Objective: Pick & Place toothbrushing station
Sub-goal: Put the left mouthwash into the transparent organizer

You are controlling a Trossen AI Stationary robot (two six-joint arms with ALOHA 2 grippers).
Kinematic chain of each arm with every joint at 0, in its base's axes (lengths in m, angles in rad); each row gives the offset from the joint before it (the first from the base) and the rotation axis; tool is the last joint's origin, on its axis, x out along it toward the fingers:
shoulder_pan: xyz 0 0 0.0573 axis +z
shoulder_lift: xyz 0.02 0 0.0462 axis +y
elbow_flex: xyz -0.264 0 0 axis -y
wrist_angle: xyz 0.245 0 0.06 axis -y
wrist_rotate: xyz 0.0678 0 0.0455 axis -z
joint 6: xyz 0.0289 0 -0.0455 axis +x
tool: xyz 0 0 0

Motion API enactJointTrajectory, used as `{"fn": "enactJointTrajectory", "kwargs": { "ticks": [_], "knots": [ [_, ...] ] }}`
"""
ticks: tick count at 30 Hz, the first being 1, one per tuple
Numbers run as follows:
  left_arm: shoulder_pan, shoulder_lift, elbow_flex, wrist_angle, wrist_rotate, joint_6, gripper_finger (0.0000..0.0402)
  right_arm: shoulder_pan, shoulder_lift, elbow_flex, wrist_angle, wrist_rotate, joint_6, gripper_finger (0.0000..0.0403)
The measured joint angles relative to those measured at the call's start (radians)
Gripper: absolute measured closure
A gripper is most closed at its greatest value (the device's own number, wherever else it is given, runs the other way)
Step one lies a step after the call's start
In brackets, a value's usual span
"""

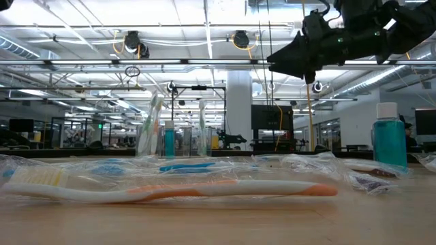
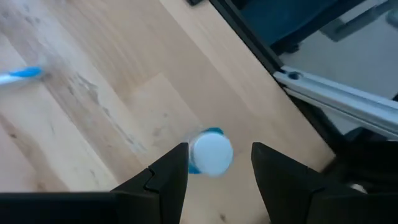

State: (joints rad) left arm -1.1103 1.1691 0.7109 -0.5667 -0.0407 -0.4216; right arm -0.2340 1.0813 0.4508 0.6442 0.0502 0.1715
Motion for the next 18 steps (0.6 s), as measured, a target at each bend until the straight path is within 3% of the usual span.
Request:
{"fn": "enactJointTrajectory", "kwargs": {
  "ticks": [6,18],
  "knots": [
    [-0.010,0.009,0.000,-0.009,-0.064,0.040,0.0218,0.000,0.000,-0.007,0.007,0.000,0.000,0.0234],
    [-0.010,0.009,0.000,-0.001,-0.069,0.035,0.0218,0.000,0.000,-0.008,0.041,0.000,-0.004,0.0234]
  ]
}}
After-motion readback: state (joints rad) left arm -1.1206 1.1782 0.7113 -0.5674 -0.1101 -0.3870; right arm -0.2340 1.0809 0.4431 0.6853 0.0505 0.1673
